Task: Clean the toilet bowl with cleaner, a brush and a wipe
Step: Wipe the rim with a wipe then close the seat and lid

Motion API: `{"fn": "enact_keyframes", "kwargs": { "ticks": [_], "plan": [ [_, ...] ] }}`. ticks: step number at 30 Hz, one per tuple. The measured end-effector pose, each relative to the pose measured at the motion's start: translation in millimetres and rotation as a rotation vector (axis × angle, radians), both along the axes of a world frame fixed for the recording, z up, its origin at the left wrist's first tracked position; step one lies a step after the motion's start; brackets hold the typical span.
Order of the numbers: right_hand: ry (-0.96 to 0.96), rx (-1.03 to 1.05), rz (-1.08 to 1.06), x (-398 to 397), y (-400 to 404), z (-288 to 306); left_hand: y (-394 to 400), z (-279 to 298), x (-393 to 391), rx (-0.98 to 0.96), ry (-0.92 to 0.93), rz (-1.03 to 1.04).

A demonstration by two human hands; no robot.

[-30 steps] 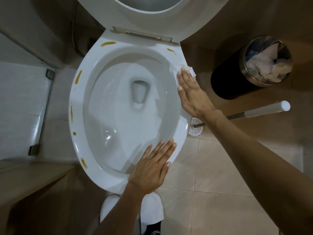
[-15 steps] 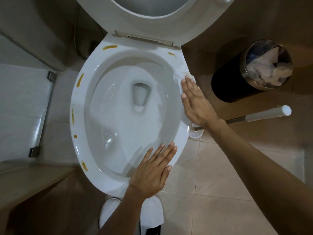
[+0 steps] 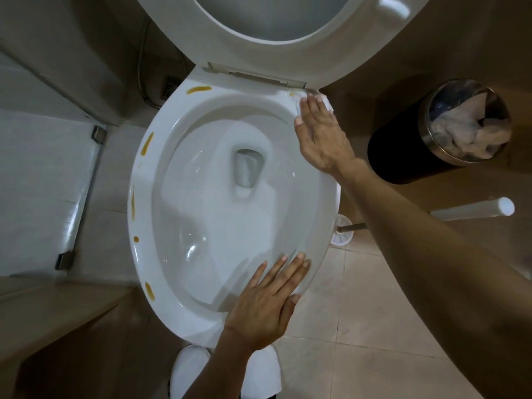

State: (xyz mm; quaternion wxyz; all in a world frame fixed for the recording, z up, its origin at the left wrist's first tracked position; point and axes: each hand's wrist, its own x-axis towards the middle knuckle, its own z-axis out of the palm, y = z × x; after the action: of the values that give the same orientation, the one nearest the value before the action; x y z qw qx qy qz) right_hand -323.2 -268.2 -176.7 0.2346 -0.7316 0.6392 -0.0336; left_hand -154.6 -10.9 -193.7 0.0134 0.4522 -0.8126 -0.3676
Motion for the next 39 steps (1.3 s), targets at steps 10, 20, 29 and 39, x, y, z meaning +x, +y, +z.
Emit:
{"fn": "enact_keyframes", "kwargs": {
  "ticks": [10,20,29,39],
  "plan": [
    [0.062,-0.003,0.230,-28,31,2,2,1,0,-0.035,-0.017,0.017],
    [0.053,-0.003,0.202,-4,8,-1,3,-3,0,-0.042,-0.002,0.018],
    [0.034,-0.003,0.106,-9,9,0,3,-3,0,-0.019,-0.008,0.012],
    [0.079,-0.020,0.285,38,-24,-7,0,1,1,0.015,0.053,0.032]
  ]
}}
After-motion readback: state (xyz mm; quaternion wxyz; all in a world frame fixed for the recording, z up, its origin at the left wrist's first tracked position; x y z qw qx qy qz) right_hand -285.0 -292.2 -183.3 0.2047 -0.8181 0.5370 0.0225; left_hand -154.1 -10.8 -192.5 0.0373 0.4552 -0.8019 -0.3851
